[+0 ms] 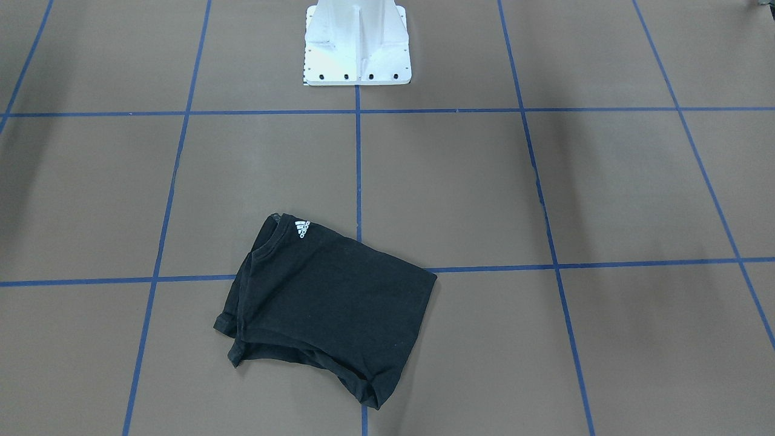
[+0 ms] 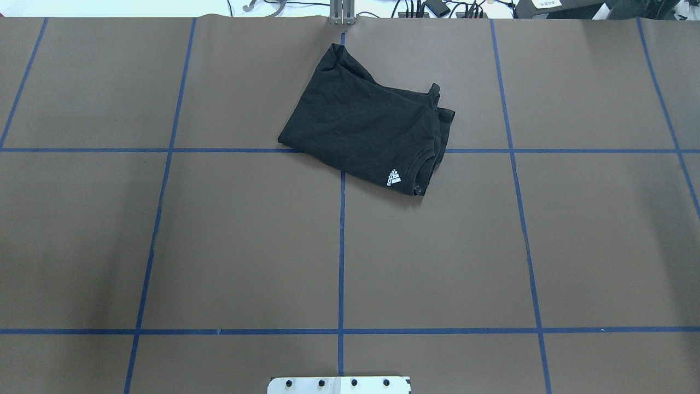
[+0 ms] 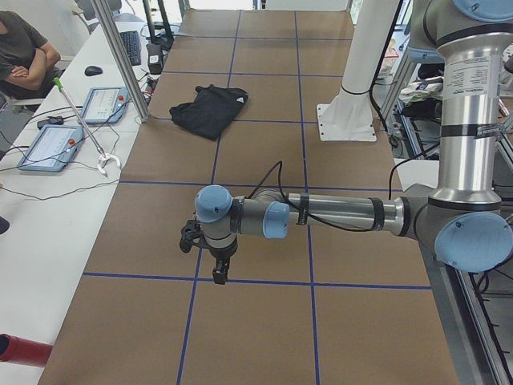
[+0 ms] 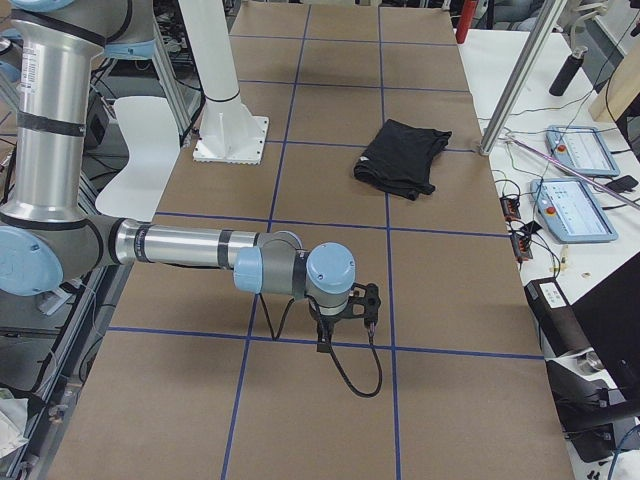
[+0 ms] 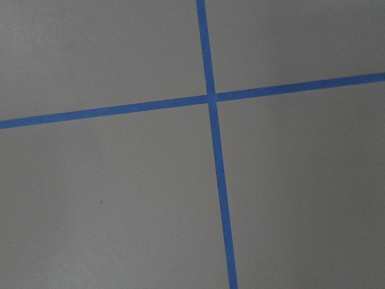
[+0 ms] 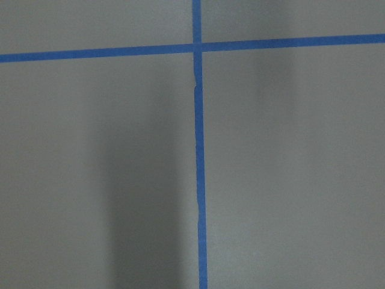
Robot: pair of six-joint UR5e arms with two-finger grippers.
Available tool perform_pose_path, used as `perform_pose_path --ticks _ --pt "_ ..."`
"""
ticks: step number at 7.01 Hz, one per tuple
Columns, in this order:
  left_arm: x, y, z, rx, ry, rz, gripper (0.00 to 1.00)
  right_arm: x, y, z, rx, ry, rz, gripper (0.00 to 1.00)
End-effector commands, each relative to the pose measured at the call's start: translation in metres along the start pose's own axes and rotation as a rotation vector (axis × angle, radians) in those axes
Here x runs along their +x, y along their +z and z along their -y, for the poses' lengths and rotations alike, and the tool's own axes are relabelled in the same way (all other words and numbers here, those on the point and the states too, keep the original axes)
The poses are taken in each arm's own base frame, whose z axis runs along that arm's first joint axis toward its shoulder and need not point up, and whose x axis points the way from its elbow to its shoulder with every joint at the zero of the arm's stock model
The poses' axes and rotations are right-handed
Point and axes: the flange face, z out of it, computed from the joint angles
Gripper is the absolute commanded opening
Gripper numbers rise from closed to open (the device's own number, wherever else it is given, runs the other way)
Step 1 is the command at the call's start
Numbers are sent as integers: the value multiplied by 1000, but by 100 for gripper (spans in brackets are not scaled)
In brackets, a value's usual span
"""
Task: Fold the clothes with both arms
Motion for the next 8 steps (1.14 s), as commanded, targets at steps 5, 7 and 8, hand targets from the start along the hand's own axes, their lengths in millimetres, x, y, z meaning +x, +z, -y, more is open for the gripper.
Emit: perform_pose_path --ticks 5,7,8 --pt "5 -7 5 13 9 2 100 -29 -27 21 42 -12 -100 100" --pt "6 -8 6 17 13 5 100 -20 -18 16 23 8 -96 100" --pt "5 -8 6 22 18 9 100 -18 -17 16 19 13 -87 100"
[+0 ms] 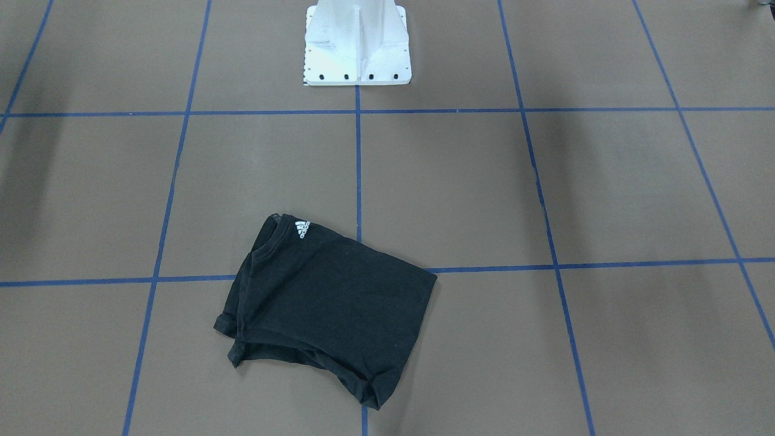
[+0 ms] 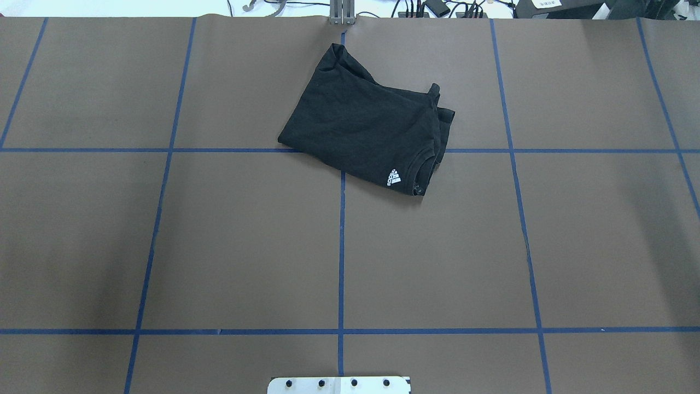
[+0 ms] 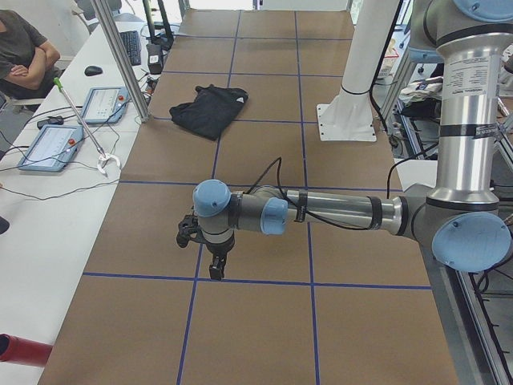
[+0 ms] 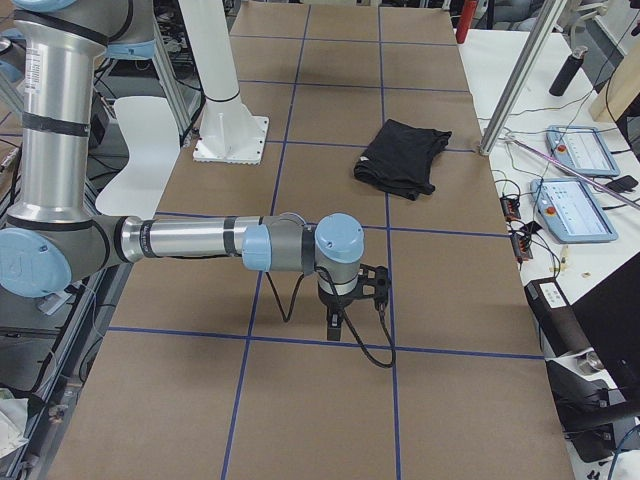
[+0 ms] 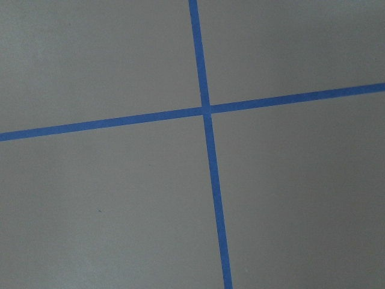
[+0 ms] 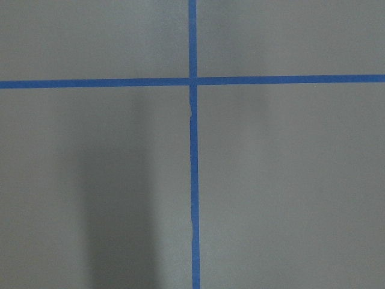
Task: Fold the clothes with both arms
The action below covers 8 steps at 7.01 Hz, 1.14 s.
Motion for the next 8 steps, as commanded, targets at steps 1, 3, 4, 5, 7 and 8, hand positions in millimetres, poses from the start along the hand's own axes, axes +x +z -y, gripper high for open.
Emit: perform_pose_path --ticks 1,3,4,5,7,8 --pt "-3 3 -1 0 0 4 100 1 6 -2 -15 11 42 100" --pt "-10 5 -8 -4 -18 1 100 4 9 -3 -20 17 53 100" --pt "-11 5 -8 -6 -20 1 100 4 9 -3 -21 18 52 100" --pt "-10 5 -8 -4 -21 -1 100 5 10 -4 -24 21 52 100" --pt "-10 3 -6 -1 -24 -1 100 9 14 -6 -32 29 53 100" --pt "-9 2 -4 1 -24 -1 100 10 15 -6 -33 30 52 100"
